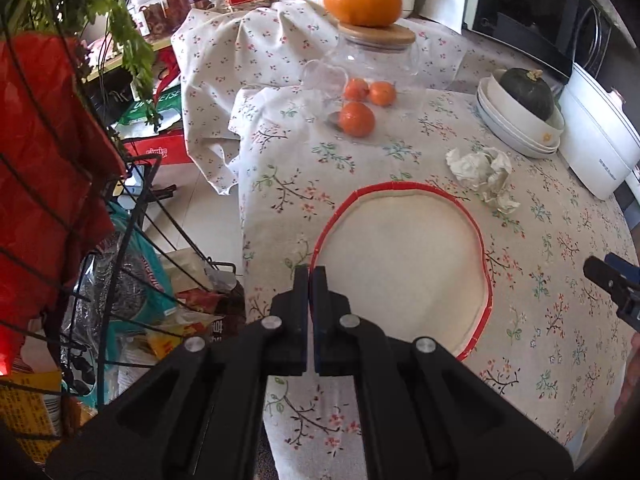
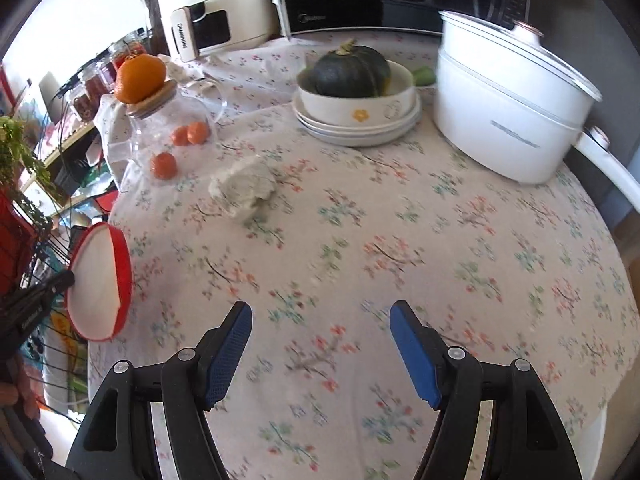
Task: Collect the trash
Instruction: 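Grasp the crumpled white paper with the right tool while the left tool pinches the red-rimmed plate, then carry the red-rimmed plate and crumpled paper with both tools over the white bin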
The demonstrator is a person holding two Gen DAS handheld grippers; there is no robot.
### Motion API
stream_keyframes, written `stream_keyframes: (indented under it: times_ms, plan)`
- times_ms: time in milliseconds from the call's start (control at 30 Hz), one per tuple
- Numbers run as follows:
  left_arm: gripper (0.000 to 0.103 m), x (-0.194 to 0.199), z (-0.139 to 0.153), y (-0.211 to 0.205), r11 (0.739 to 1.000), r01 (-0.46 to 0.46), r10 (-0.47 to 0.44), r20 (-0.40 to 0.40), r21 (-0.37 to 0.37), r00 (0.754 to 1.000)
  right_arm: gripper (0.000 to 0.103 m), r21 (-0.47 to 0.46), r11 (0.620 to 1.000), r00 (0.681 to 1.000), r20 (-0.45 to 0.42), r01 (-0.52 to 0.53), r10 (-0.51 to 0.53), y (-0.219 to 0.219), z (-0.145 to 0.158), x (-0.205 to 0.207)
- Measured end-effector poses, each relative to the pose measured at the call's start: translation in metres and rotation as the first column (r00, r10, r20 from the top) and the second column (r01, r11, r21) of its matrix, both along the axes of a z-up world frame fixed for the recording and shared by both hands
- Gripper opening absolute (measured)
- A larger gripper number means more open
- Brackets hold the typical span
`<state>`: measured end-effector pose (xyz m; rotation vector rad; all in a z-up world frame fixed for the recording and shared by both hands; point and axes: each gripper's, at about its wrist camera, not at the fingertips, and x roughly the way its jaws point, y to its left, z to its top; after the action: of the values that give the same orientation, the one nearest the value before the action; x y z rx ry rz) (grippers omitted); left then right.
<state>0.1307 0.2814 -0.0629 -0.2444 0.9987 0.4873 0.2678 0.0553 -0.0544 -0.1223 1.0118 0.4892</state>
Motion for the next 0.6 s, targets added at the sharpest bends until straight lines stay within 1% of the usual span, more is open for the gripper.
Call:
stream_keyframes:
  times_ms: [100, 200, 233, 300, 333, 433, 500, 533, 567, 600]
  plan:
    - [0.002, 0.003, -0.003, 0.004, 1.0, -0.009, 0.009, -0.009, 0.02, 1.0, 0.072, 0.026, 1.0, 1.0, 0.015, -0.017, 0.016, 0.036, -0.009, 0.018]
    - [0.002, 0.003, -0.005, 0.006, 1.0, -0.003, 0.003, -0.014, 0.017, 1.0, 0.068, 0.037, 0.999, 1.0, 0.009, -0.02, 0.02, 0.065, -0.022, 0.038]
    - [0.002, 0.003, -0.005, 0.005, 0.999, 0.002, -0.002, -0.014, 0.032, 1.0, 0.066, 0.037, 0.999, 1.0, 0.009, -0.024, 0.024, 0.073, -0.025, 0.044]
    - [0.002, 0.003, -0.004, 0.007, 0.998, 0.006, -0.005, -0.016, 0.061, 1.0, 0.065, 0.04, 0.999, 1.0, 0.003, -0.03, 0.03, 0.085, -0.031, 0.055]
    - [0.002, 0.003, -0.004, 0.009, 0.998, 0.004, -0.003, -0.016, 0.063, 1.0, 0.065, 0.049, 0.998, 0.999, 0.0, -0.034, 0.034, 0.09, -0.034, 0.06]
    - [0.002, 0.002, -0.006, 0.013, 0.999, -0.004, 0.005, -0.018, 0.035, 1.0, 0.063, 0.064, 0.997, 0.999, -0.001, -0.049, 0.049, 0.1, -0.039, 0.069]
    - [0.002, 0.001, -0.007, 0.014, 1.0, -0.008, 0.008, -0.018, 0.017, 1.0, 0.058, 0.06, 0.996, 0.998, -0.005, -0.061, 0.061, 0.107, -0.044, 0.074]
    - [0.002, 0.001, -0.007, 0.013, 1.0, -0.008, 0.008, -0.017, 0.018, 1.0, 0.052, 0.056, 0.996, 0.998, -0.01, -0.067, 0.067, 0.11, -0.046, 0.076]
    - [0.002, 0.001, -0.006, 0.012, 1.0, -0.009, 0.009, -0.016, 0.021, 1.0, 0.042, 0.047, 0.997, 0.997, -0.015, -0.069, 0.07, 0.113, -0.049, 0.078]
    - [0.002, 0.001, -0.005, 0.012, 1.0, -0.009, 0.01, -0.015, 0.019, 1.0, 0.036, 0.038, 0.997, 0.997, -0.017, -0.07, 0.07, 0.114, -0.051, 0.079]
